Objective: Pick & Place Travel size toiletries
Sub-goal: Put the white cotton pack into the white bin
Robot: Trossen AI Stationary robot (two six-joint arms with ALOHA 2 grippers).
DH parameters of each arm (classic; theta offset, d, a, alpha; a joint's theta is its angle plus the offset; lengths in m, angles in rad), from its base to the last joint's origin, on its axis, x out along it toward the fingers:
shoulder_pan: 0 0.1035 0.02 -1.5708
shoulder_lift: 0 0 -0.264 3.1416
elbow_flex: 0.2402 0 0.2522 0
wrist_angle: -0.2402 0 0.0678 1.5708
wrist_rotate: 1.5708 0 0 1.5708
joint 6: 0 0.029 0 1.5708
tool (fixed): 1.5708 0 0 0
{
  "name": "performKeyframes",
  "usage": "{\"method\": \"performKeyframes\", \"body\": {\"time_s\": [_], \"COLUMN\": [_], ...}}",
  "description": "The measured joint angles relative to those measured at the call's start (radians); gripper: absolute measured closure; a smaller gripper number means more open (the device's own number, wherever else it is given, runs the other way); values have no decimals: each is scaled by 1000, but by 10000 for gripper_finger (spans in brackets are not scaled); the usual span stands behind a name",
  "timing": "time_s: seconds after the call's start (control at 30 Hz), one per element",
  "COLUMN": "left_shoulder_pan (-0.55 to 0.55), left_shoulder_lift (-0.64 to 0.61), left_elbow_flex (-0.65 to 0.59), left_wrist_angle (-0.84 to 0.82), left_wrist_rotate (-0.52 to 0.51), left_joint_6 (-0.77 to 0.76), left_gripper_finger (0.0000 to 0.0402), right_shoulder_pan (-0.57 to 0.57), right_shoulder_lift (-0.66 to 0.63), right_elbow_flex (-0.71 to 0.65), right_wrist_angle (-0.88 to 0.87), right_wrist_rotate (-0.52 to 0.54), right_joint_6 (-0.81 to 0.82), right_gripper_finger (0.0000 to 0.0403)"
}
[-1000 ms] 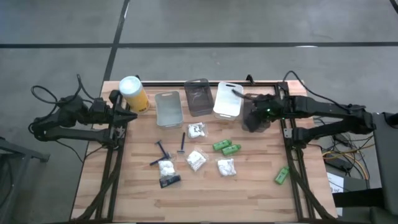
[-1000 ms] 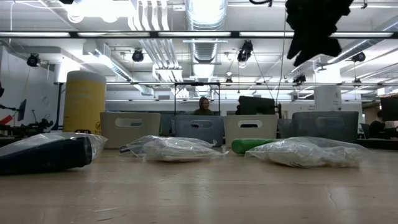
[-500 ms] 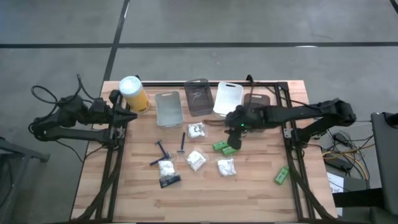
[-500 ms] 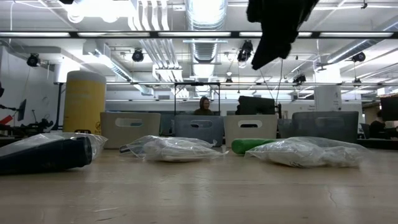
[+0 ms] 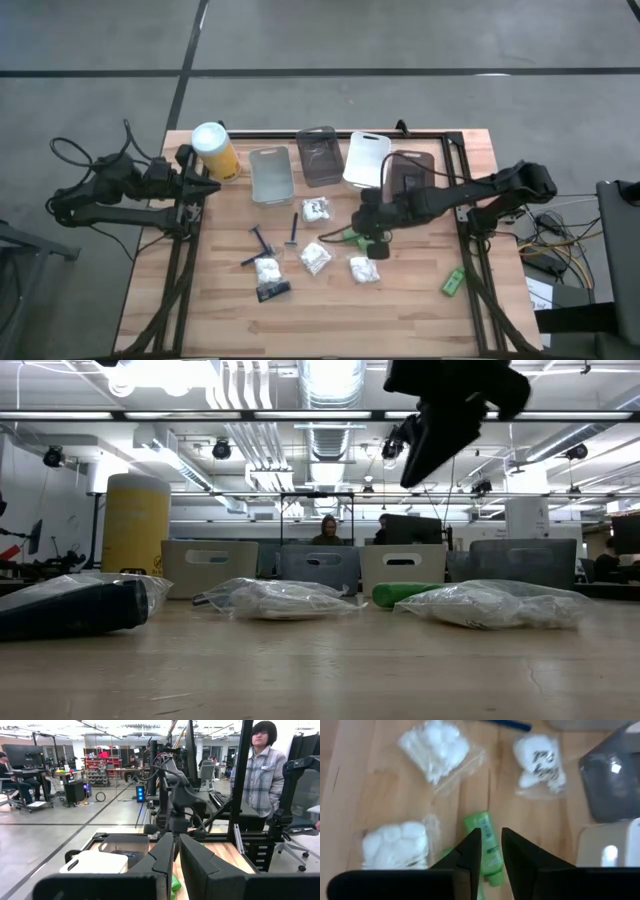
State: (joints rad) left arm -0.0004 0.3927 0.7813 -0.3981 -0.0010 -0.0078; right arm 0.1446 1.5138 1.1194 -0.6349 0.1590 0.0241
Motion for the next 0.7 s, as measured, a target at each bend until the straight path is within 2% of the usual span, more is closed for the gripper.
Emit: {"method": "performKeyframes", "body": {"time_s": [0.23,0.47,0.7], "left_shoulder_pan": [0,0,0], "left_shoulder_lift": [0,0,0], "left_elbow_flex": [0,0,0], "left_wrist_angle": [0,0,0], "left_wrist_rotate": [0,0,0], "left_joint_6": [0,0,0], "left_gripper_finger": [367,367,367], "right_shoulder_pan": [31,51,112], "right_shoulder_lift": [-22,-22,-22], "right_elbow_flex": [-70,-149,-255], "right_wrist_angle": [39,50,260], "right_wrist_rotate": [-10,-132,-136], "right_joint_6": [57,-8,-10], "right_gripper_finger": [275,210,161]}}
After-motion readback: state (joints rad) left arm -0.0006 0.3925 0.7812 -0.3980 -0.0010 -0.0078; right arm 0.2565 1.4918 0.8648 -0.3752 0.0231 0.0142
